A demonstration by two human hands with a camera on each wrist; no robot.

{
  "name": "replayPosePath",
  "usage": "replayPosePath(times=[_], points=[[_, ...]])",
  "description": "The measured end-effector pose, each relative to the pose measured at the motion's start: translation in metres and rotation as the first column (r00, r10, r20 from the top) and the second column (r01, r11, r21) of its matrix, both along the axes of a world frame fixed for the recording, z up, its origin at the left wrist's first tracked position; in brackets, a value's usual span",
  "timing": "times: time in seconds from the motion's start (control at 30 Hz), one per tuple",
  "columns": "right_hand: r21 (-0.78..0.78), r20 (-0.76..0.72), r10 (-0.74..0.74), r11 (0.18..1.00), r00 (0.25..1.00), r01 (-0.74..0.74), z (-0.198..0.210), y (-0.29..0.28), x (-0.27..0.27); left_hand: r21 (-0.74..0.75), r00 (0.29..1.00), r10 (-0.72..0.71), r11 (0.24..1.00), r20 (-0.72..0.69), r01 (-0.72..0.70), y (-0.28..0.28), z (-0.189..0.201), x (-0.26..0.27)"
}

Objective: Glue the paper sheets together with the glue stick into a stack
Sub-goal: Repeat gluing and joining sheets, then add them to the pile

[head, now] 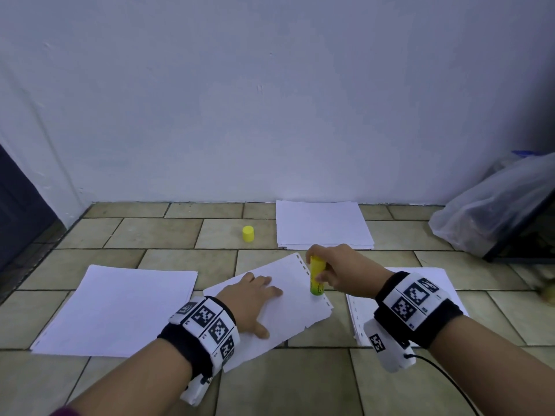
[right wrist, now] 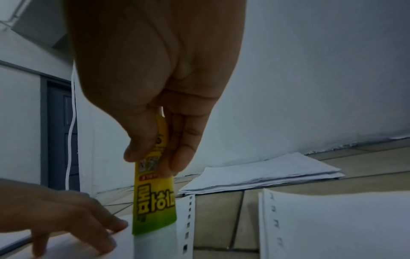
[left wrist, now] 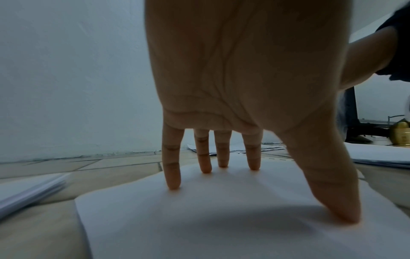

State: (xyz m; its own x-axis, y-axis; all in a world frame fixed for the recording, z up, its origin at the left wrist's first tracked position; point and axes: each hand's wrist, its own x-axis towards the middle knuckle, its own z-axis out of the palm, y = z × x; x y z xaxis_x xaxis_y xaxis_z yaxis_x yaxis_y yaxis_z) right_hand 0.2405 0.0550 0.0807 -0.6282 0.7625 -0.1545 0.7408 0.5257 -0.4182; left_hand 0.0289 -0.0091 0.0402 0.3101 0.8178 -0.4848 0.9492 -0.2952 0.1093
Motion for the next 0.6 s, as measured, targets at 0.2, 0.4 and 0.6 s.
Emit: replayPosePath(times=[0.2, 0.4, 0.6], points=[[-0.153, -0.1, -0.113, 0.984, 0.989, 0.097, -0.008, -0.002, 0.011, -0.007, 1.0, -0.002, 1.0, -0.01, 0.002, -0.002, 0.002, 0.0], [-0.706, -0.438, -0.654, 0.675, 0.617, 0.215, -0.015, 0.008, 0.014, 0.068, 0.997, 0.071, 0.995, -0.038, -0.068, -0.008, 0.006, 0.002], [-0.746, -0.49, -0.7, 0.645, 0.52, 0.166, -0.013, 0.01, -0.002, 0.097, 0.997, 0.072, 0.993, 0.013, -0.072, -0.014, 0.002, -0.003]])
